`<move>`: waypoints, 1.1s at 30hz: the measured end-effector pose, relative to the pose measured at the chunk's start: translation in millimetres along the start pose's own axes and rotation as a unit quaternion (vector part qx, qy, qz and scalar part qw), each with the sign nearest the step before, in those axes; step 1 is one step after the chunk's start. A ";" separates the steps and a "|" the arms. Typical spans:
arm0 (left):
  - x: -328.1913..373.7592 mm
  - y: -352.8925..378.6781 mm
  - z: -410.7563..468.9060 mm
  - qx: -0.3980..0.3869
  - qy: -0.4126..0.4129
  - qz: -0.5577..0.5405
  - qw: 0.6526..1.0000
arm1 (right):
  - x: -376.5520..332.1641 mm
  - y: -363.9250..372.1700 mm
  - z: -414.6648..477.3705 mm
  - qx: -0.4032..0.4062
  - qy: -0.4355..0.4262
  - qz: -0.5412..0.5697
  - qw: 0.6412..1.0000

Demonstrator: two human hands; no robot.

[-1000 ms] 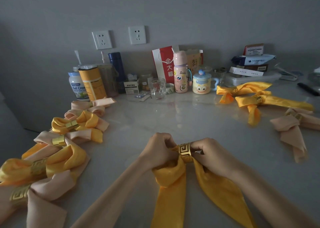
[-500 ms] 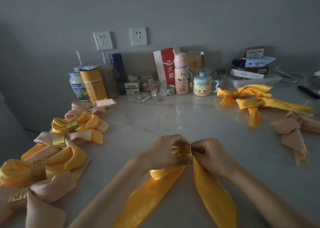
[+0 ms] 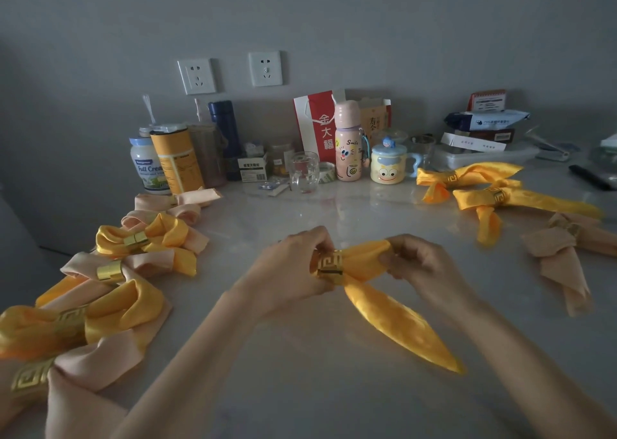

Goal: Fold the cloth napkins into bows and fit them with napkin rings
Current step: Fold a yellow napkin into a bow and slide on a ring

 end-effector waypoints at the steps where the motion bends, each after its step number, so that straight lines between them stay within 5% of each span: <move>1: 0.2 0.4 1.6 0.005 0.003 -0.004 1.000 | 0.6 1.2 0.3 -0.004 0.038 0.052 0.998; 3: -1.2 3.2 2.2 0.015 0.011 -0.009 1.000 | 0.8 2.8 -1.1 -0.062 0.154 0.184 0.969; 5: -0.9 8.3 2.0 0.032 0.032 -0.011 0.999 | 1.8 3.0 -3.8 -0.097 0.224 0.186 0.952; 8: 0.9 14.7 1.1 0.066 0.029 -0.046 0.996 | 5.3 6.1 -3.3 -0.029 0.206 0.110 0.972; 13: -17.6 21.1 1.8 0.081 -0.171 -0.185 0.964 | 1.9 6.4 -0.9 0.003 0.181 0.210 0.961; 20: -8.0 23.2 4.3 0.089 -0.150 -0.176 0.969 | 2.2 9.5 -0.2 0.034 0.156 0.259 0.953; 27: -2.1 3.8 1.4 -0.063 -0.234 -0.238 0.941 | 5.9 9.9 3.5 0.027 0.179 0.361 0.915; 29: -2.8 -1.0 -0.2 -0.068 -0.241 -0.250 0.935 | 3.2 7.0 1.9 0.024 0.188 0.338 0.922; 33: -1.9 2.9 1.6 0.056 -0.277 -0.288 0.915 | 1.7 5.5 -1.3 0.049 0.153 0.156 0.975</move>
Point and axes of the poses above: each hand's wrist, its own z-axis towards the middle knuckle, its own y-axis out of the palm, x = y × z, the point moved 1 cm from there along z, towards the middle knuckle, and after that the axes turned 4 degrees about y, right-handed, at the moved point
